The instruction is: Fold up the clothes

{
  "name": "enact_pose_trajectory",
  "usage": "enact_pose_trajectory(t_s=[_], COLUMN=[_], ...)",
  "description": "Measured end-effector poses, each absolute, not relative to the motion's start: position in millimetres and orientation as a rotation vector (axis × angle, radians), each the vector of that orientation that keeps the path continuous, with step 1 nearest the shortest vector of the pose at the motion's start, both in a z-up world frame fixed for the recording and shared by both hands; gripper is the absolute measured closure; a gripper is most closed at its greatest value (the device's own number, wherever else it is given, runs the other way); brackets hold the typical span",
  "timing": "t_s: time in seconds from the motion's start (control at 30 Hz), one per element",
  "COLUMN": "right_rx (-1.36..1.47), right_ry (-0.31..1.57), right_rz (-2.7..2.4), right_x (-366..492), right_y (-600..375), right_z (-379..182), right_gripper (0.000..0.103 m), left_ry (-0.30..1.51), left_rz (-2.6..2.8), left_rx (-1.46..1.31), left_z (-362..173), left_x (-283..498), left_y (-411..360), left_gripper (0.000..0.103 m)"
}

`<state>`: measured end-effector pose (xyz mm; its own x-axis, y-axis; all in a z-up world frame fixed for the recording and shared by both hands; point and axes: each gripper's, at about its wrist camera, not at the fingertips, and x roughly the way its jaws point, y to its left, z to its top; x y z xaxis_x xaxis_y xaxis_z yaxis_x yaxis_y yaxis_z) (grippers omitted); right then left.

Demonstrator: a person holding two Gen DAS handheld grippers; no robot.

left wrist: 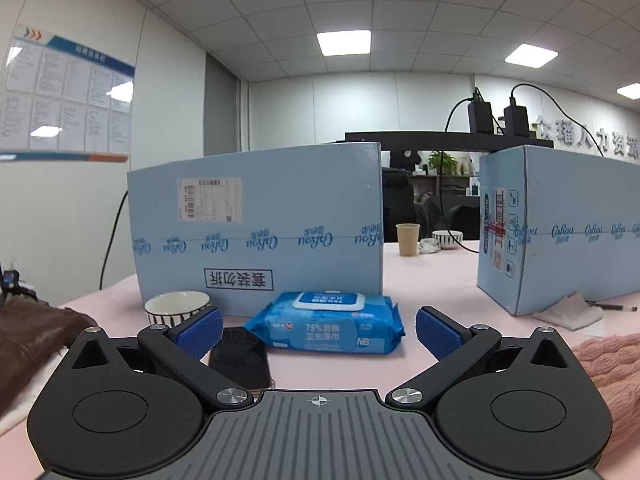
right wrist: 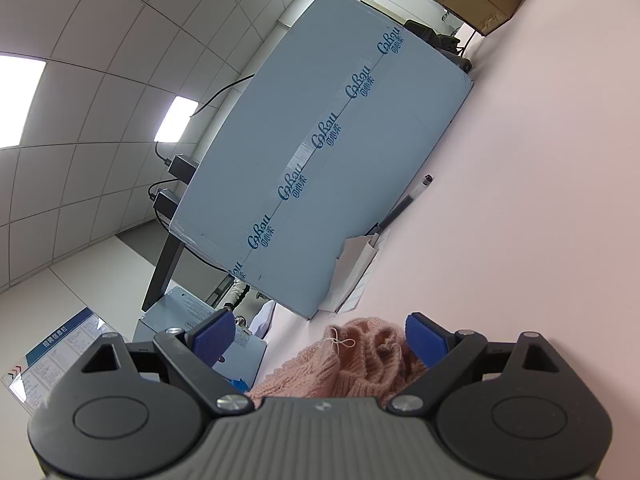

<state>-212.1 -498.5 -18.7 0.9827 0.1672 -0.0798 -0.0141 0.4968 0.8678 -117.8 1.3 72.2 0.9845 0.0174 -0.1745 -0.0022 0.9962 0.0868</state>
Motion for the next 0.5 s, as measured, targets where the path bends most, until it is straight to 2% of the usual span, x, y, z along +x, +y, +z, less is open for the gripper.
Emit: enact_pose_trajectory(t_s=[0.23, 0.5], right_rx=[1.046, 1.048], right_ry=[0.163, 0.163], right_rz=[0.11, 0.112], right_x=[-211.5, -211.2], right_y=[-498.3, -498.7], right_z=[-18.6, -18.7], right_gripper=[0.009, 0.009], left_ry=[0.153, 0.26], left_rz=[-0.021, 0.02], left_rx=[0.169, 0.143], left_z=[69.8, 64.2], left_x=[-122.9, -102.1], left_y=[-12.6, -8.5], left_gripper=[0.0, 0.0])
